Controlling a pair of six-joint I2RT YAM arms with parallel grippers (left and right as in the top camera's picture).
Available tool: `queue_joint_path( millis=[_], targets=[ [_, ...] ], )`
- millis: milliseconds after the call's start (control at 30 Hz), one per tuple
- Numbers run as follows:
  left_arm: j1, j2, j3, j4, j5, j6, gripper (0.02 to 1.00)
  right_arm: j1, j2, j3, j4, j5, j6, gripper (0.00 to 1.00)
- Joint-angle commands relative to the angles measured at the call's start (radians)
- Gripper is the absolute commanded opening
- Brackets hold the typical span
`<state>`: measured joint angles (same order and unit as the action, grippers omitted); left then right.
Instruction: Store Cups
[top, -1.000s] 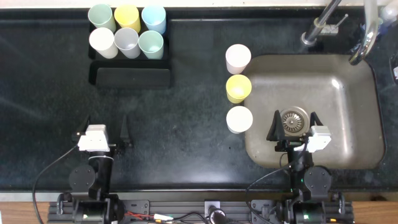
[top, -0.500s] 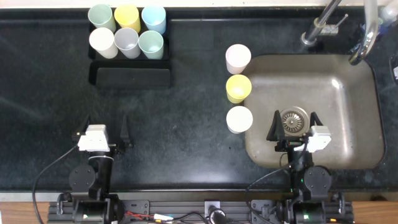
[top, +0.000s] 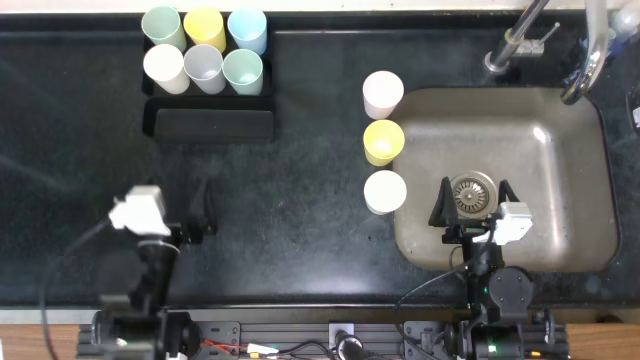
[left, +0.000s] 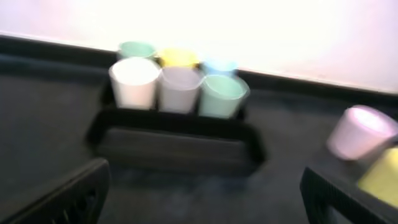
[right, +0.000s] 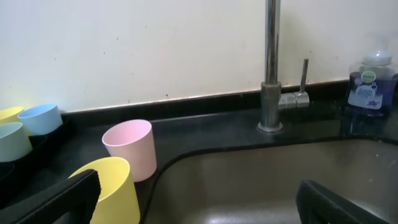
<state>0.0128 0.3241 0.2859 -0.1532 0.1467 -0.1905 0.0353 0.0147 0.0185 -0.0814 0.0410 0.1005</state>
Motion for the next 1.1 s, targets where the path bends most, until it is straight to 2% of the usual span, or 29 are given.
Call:
queue_joint_path(
  millis=[33, 167, 267, 367, 467, 567, 700, 1100],
  targets=[
    [-0.039, 0.409, 0.485, -0.188, 0.167, -0.077, 1.0, 0.005, -0.011, -0.014, 0.006, 0.0, -0.003, 0.998],
    [-0.124, 0.909, 1.132, -0.644, 0.161, -0.075, 0.998, 0.005, -0.011, -0.014, 0.006, 0.0, -0.003, 0.998],
    [-0.225, 1.243, 1.588, -0.914, 0.103, -0.077, 1.0, 0.005, -0.011, -0.014, 0.006, 0.0, -0.003, 0.998],
    [-0.352, 1.537, 1.974, -1.065, 0.064, -0.095, 1.0, 0.005, -0.011, -0.014, 0.006, 0.0, -0.003, 0.998],
    [-0.47, 1.761, 2.229, -1.126, 0.003, -0.159, 1.0, 0.005, -0.011, -0.014, 0.006, 0.0, -0.003, 0.996],
    [-0.566, 1.908, 2.341, -1.147, -0.056, -0.224, 0.998, 0.005, -0.011, -0.014, 0.006, 0.0, -0.003, 0.998],
    [-0.625, 1.997, 2.345, -1.156, -0.078, -0.292, 1.0, 0.005, -0.011, -0.014, 0.006, 0.0, -0.003, 0.998],
    [-0.614, 2.097, 2.345, -1.17, -0.098, -0.389, 1.0, 0.005, -0.011, -0.014, 0.006, 0.0, -0.003, 0.996]
  ],
)
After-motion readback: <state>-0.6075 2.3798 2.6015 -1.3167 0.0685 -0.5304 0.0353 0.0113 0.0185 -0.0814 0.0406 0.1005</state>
